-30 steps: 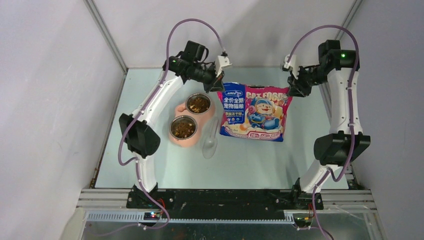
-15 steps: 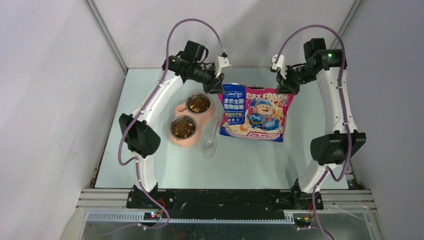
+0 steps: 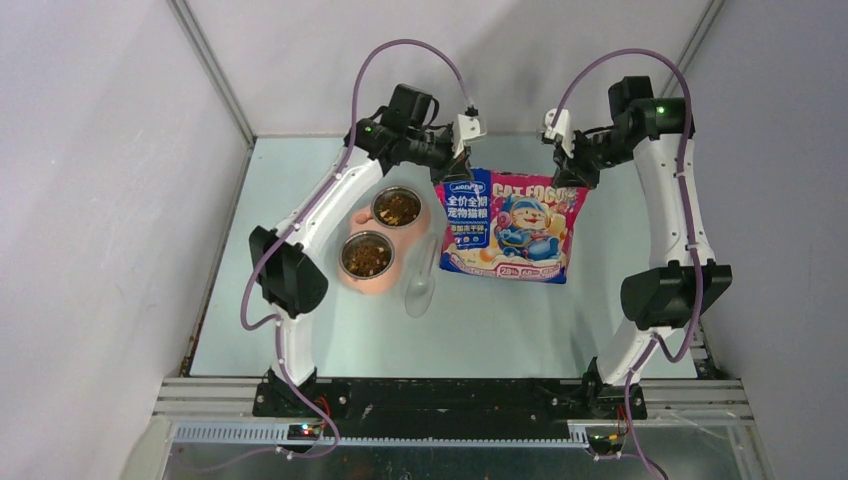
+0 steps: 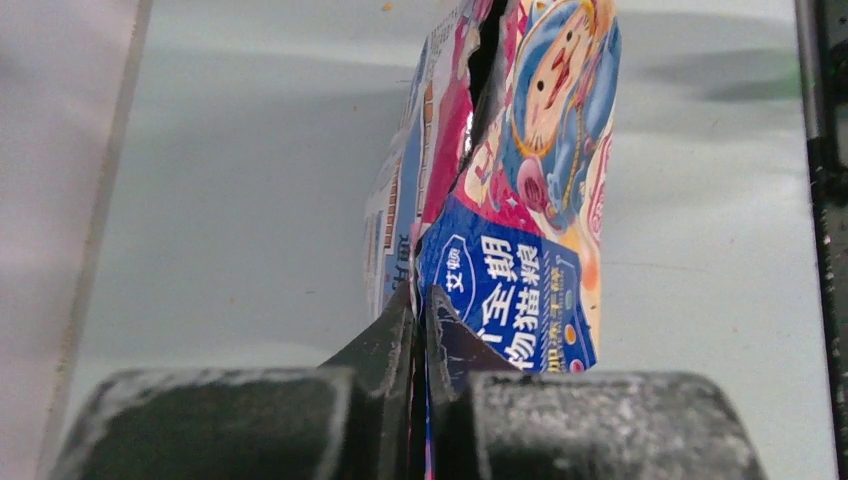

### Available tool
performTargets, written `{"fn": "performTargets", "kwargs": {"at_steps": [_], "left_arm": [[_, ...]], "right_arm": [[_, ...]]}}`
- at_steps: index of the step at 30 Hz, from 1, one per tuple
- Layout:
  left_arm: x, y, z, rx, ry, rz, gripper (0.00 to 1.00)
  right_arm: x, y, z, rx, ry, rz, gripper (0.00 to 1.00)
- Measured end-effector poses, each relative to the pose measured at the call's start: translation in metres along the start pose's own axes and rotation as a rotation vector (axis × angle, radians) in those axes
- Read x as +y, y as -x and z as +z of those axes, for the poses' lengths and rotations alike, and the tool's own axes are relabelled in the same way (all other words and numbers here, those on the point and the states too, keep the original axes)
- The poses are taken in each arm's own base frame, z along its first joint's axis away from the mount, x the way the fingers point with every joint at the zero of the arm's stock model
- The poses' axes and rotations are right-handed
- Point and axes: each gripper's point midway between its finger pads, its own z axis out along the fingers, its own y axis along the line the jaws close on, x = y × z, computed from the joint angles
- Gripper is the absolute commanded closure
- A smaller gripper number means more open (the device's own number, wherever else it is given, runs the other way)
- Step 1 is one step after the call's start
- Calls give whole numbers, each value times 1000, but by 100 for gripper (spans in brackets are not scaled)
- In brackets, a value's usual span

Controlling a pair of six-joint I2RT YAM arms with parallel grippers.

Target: Serve the pet food

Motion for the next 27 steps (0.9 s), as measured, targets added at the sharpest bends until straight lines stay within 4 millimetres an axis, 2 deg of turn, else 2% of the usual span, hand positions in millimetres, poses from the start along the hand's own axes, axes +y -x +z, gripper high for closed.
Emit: {"fn": "performTargets", "kwargs": {"at_steps": [2, 15, 16, 19, 21, 27], "left_arm": [[-1, -3, 1, 3, -6, -3, 100], [-5, 0, 0, -38, -36, -108, 100], [-6, -1, -1, -40, -38, -118, 100], [-9, -3, -2, -40, -41, -149, 100], [-10, -4, -1, -41, -41, -175, 100], [-11, -2, -1, -50, -40, -226, 100]], "right_arm": [[-1, 0, 0, -7, -2, 2, 100], [0, -4, -4, -150, 0, 99, 100], [1, -3, -3, -149, -4, 95, 98], [3, 1, -1, -133, -12, 90, 83], [5, 5, 3, -123, -12, 89, 78], [13, 25, 22, -118, 16, 46, 71]]}}
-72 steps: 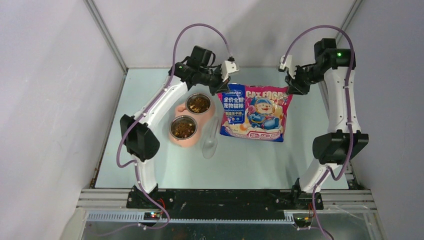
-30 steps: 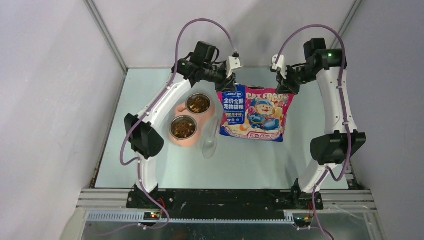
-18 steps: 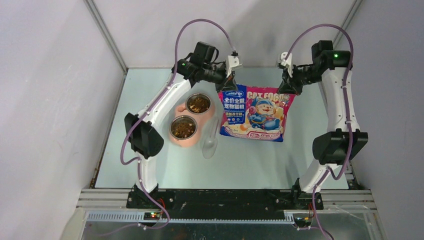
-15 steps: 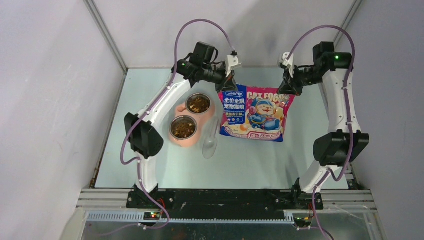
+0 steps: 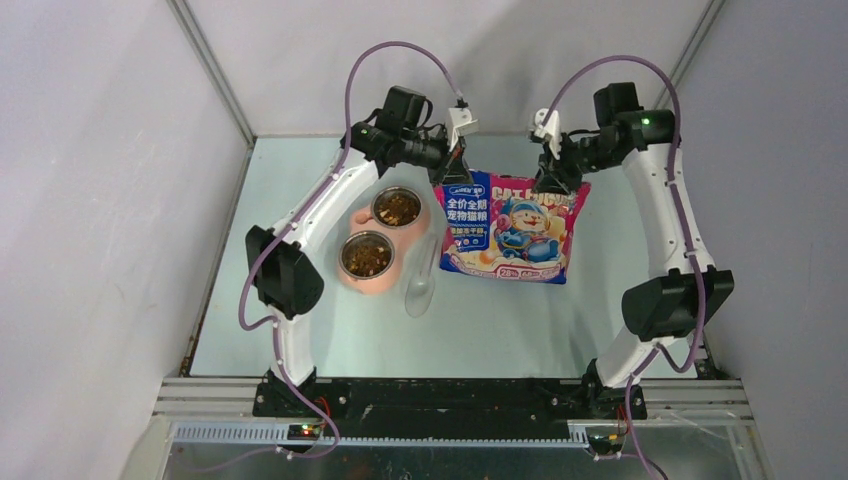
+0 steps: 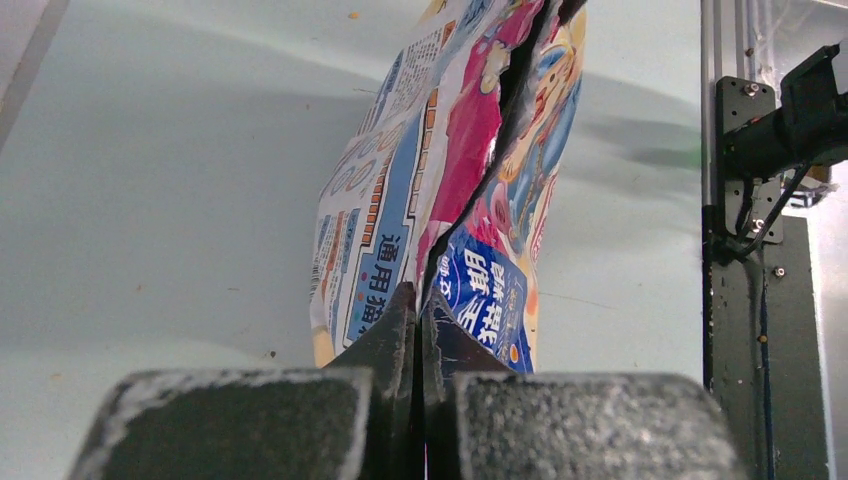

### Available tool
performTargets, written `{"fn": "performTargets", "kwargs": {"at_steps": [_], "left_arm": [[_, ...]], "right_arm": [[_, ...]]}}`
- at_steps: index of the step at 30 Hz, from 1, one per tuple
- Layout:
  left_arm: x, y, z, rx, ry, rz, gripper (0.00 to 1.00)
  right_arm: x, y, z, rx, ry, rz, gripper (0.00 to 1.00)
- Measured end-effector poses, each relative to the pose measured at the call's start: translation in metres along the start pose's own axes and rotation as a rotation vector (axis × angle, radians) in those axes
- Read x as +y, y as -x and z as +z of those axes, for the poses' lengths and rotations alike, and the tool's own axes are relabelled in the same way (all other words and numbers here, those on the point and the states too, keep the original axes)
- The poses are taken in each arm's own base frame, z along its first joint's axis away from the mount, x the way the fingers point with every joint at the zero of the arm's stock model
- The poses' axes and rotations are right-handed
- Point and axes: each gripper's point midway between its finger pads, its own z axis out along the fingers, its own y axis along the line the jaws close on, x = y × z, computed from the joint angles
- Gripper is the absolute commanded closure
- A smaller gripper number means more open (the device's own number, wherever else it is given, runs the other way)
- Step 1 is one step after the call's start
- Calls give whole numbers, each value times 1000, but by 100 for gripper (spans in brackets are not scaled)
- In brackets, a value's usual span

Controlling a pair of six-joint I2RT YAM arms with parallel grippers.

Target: Serve the pet food

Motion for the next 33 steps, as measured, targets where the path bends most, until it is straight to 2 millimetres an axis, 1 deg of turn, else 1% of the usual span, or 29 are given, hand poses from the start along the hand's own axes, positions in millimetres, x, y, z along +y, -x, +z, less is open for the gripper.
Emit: {"fn": "performTargets", "kwargs": {"at_steps": [1, 2, 4, 5, 6, 8, 12, 13, 15, 16, 18, 20, 23, 25, 26, 27, 29, 30, 31, 32, 33], "left_arm": [[0, 0, 0, 0, 0, -7, 100], [0, 0, 0, -2, 0, -12, 100], [-1, 1, 0, -3, 1, -23, 100], [-1, 1, 0, -3, 1, -26, 100], [-1, 1, 0, -3, 2, -29, 100], [-1, 0, 0, 0, 4, -31, 100], [0, -1, 0, 2, 7, -33, 100], [0, -1, 0, 2, 7, -33, 100], [0, -1, -1, 0, 5, -32, 100], [0, -1, -1, -1, 3, -32, 100], [-2, 0, -1, -5, -4, -32, 100], [-2, 1, -1, -11, -8, -31, 100], [-4, 2, 0, -17, -15, -42, 100], [-5, 1, 0, -19, -21, -52, 100], [-4, 0, 0, -19, -22, -54, 100], [-4, 0, 0, -19, -23, -55, 100], [-4, -1, 0, -16, -22, -57, 100], [-5, -1, 0, -16, -23, -58, 99], [-5, -1, 0, -17, -25, -58, 95], [-5, -1, 0, -17, -26, -58, 80], [-5, -1, -1, -18, -27, -58, 73]], "right_arm": [[1, 2, 3, 0, 5, -3, 72], [1, 3, 6, 1, 9, -4, 75], [1, 4, 13, 3, 20, -3, 87], [0, 4, 16, 5, 24, 0, 97], [-1, 3, 20, 7, 27, 4, 99], [-3, 2, 24, 9, 31, 13, 100], [-4, 3, 24, 6, 27, 37, 100], [-5, 3, 24, 6, 24, 48, 91], [-5, 3, 24, 3, 20, 75, 79], [-5, 4, 24, 0, 17, 88, 76], [-6, 6, 25, -9, 13, 111, 73], [-7, 9, 30, -16, 15, 120, 72], [-6, 13, 43, -13, 33, 126, 76], [-3, 16, 53, -9, 52, 128, 84], [-2, 18, 58, -8, 62, 127, 95], [-1, 21, 64, -6, 70, 127, 99], [-2, 23, 70, 2, 71, 128, 100], [-2, 23, 71, 5, 69, 134, 100], [-3, 24, 71, 5, 68, 140, 100], [-3, 24, 71, 5, 67, 146, 100], [-2, 24, 71, 5, 67, 152, 100]]}}
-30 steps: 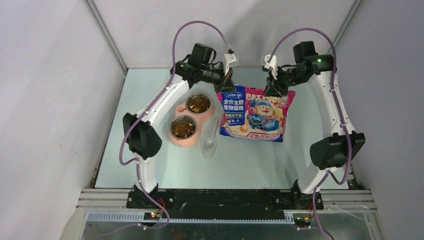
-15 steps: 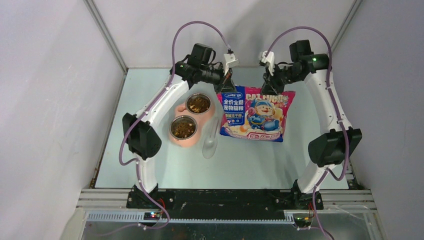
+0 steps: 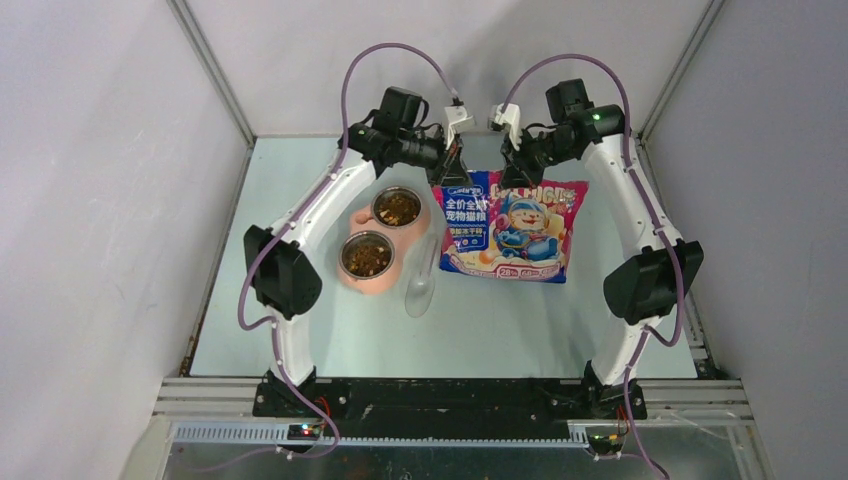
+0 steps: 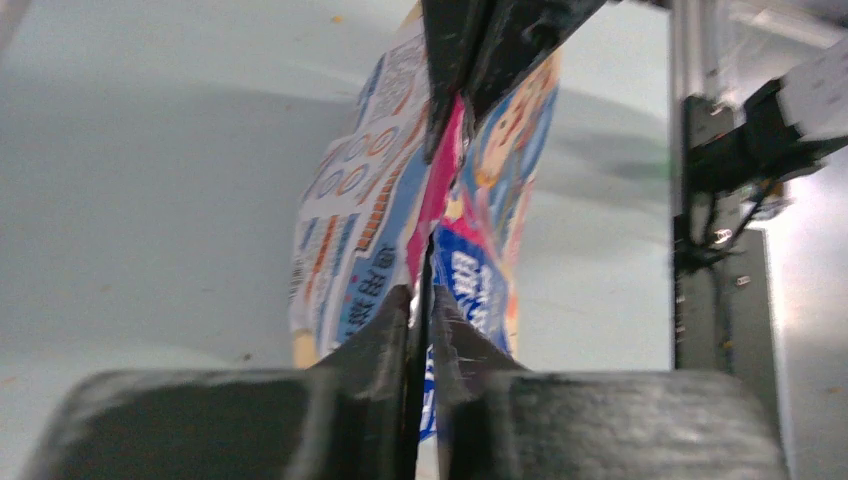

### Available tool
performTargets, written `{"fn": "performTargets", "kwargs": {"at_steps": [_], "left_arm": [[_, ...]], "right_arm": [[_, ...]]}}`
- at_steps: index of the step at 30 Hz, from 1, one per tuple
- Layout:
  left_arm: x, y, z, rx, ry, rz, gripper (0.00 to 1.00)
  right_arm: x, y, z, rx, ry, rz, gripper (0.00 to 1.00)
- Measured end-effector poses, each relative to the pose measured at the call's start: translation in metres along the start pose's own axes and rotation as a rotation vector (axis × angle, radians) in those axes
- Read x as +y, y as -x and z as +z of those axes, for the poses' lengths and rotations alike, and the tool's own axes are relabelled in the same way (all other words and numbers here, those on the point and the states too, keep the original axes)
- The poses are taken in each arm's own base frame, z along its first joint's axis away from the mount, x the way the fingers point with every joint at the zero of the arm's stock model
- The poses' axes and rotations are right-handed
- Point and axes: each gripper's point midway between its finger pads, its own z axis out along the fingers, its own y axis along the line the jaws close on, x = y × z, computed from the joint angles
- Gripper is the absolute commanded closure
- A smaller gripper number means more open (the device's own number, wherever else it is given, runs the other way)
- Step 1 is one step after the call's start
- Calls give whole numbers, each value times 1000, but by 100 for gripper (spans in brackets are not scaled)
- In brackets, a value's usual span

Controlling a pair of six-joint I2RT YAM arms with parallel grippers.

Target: Serve the pet food

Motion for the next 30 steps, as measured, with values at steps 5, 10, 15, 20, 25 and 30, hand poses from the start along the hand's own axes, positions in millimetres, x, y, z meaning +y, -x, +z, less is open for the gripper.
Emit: {"fn": "performTargets", "kwargs": {"at_steps": [5, 10, 15, 20, 25, 30], "left_arm": [[-10, 5, 2, -29, -43, 1, 57], [-15, 13, 13, -65, -58, 51, 69], [-13, 17, 18, -82, -47, 92, 97], [-8, 16, 18, -73, -25, 118, 100], [-10, 16, 18, -72, -30, 113, 100], [-11, 17, 17, -76, -34, 91, 100]], "right_arm": [[0, 1, 0, -2, 0, 10, 100], [1, 1, 0, -3, 4, 10, 100], [4, 0, 0, -3, 15, 5, 100], [7, 1, 0, -11, 35, -19, 81], [17, 14, 7, -59, 82, -52, 76], [16, 17, 10, -70, 81, -48, 92]]}}
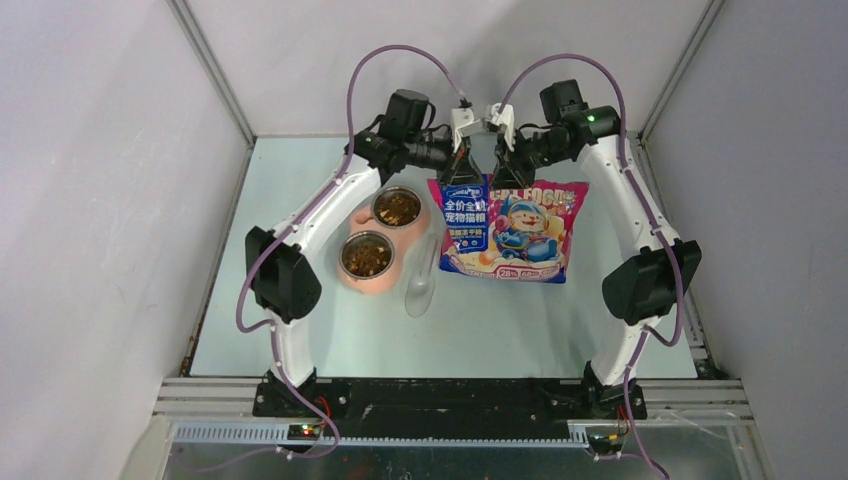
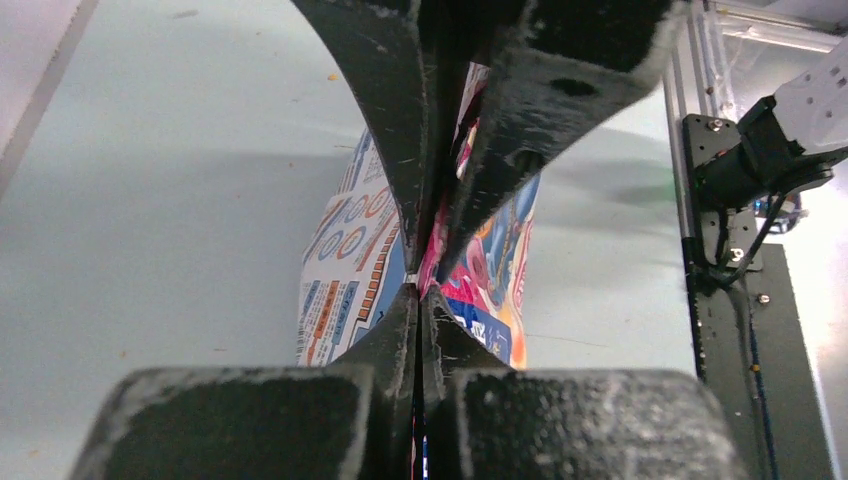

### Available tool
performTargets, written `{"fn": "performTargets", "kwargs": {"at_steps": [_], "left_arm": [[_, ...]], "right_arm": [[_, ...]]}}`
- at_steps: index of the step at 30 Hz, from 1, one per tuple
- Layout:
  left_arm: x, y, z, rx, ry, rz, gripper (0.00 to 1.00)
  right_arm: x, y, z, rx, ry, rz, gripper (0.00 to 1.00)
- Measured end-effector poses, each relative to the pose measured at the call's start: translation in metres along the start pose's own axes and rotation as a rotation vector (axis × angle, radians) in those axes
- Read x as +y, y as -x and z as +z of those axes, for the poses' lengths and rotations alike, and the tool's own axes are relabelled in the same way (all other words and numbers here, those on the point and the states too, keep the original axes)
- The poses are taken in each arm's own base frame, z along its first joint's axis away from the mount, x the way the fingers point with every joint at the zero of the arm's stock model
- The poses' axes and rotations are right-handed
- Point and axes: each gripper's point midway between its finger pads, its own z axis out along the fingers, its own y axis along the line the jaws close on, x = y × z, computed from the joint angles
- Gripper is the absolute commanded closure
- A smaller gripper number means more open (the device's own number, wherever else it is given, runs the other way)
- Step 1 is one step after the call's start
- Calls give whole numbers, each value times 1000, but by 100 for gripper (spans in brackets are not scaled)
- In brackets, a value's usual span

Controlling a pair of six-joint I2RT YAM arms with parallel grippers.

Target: Serve the pet food

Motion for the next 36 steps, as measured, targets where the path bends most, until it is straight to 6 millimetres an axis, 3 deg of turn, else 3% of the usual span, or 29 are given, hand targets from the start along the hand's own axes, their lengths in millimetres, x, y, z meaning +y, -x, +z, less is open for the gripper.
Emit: {"fn": "performTargets", "kwargs": {"at_steps": [1, 2, 3, 5, 9, 12, 17, 20, 22, 24, 26, 30, 31, 32, 34, 35, 36], "left_arm": [[0, 0, 0, -1, -1, -6, 99], [-1, 0, 0, -2, -4, -13, 90], [-1, 0, -1, -4, -6, -14, 76], [-1, 0, -2, -5, -11, -18, 59], [-3, -4, -5, 10, -21, -3, 50], [-5, -10, -7, 32, -26, 19, 53], [-1, -17, -8, 49, -15, 61, 88], [4, -18, -8, 55, 7, 88, 99], [6, -18, -8, 58, 17, 97, 100], [7, -18, -9, 62, 26, 102, 100], [9, -18, -10, 64, 33, 100, 100], [8, -15, -11, 59, 41, 100, 100], [8, -15, -10, 56, 42, 100, 100], [8, -14, -10, 54, 42, 102, 100], [7, -13, -9, 48, 42, 109, 100], [7, -15, -10, 57, 53, 105, 100], [8, -18, -12, 62, 57, 97, 100]], "right_arm": [[-1, 0, 0, 2, -5, -1, 95], [-2, 0, 0, 2, -10, -3, 100], [-3, 1, 1, 3, -13, -4, 100], [-4, 0, 1, 8, -20, -7, 100], [-5, 0, 3, 14, -25, -22, 100], [-4, 0, 2, 15, -27, -28, 100], [-4, -1, 1, 17, -25, -42, 98], [-3, -1, 0, 19, -25, -47, 84], [-2, -1, 0, 21, -26, -51, 79], [-1, -2, -2, 28, -30, -51, 92], [-1, -4, -7, 40, -46, -67, 100], [-5, -6, -16, 41, -63, -99, 100], [-6, -6, -18, 39, -63, -101, 99], [-6, -7, -19, 35, -60, -102, 87], [-6, -8, -22, 27, -58, -93, 81], [-8, -13, -26, 43, -71, -82, 86], [-10, -19, -34, 58, -87, -65, 98]]}}
